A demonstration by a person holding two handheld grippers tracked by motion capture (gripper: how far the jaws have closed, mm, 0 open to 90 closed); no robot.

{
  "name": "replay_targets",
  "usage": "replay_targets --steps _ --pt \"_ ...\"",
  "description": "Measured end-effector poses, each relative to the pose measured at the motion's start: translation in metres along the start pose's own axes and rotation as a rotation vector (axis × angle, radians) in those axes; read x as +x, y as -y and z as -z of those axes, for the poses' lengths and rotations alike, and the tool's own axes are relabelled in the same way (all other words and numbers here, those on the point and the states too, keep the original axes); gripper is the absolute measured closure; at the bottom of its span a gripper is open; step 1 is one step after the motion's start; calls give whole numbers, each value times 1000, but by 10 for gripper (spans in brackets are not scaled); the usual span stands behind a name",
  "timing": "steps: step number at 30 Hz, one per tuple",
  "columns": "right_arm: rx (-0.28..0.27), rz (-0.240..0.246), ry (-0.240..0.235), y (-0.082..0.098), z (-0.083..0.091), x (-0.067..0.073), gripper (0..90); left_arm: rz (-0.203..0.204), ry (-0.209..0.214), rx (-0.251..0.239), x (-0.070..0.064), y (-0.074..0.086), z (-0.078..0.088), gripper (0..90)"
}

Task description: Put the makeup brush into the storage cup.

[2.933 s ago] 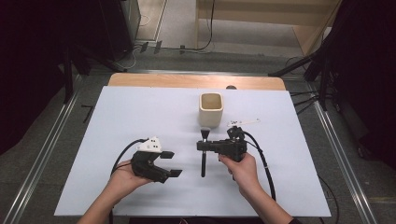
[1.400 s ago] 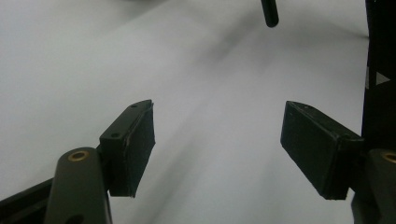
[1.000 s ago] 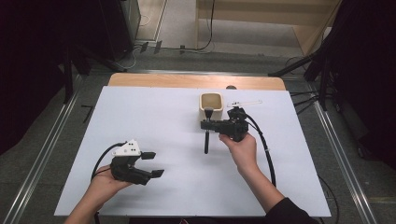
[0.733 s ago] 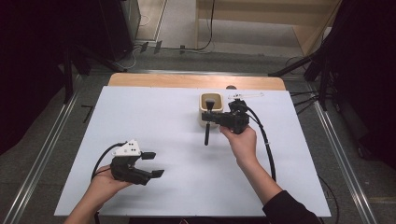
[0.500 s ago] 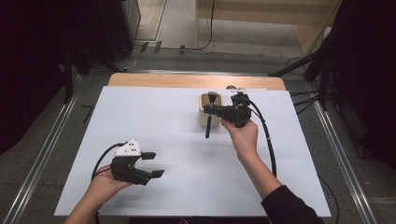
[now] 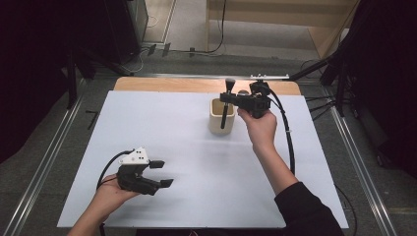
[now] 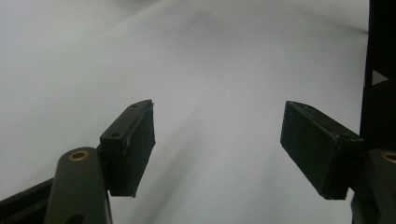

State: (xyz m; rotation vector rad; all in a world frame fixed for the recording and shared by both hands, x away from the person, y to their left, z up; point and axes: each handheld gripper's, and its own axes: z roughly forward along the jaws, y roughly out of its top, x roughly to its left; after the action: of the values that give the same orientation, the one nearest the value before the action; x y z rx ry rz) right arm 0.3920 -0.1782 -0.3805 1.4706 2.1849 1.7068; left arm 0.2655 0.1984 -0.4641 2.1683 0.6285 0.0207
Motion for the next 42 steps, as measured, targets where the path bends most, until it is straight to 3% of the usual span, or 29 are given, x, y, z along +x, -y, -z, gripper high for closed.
replay_targets --steps 11,18,37,42 --pt "-26 9 55 -23 4 -4 779 0 6 -4 0 0 0 270" --pt "-72 -6 52 -28 4 -8 779 3 16 -11 -1 -1 -1 270" --pt "-109 90 154 -40 -6 -6 778 3 21 -8 -1 0 -1 270" --pt "-129 141 193 -38 -12 -4 778 3 21 -3 -1 0 -1 270"
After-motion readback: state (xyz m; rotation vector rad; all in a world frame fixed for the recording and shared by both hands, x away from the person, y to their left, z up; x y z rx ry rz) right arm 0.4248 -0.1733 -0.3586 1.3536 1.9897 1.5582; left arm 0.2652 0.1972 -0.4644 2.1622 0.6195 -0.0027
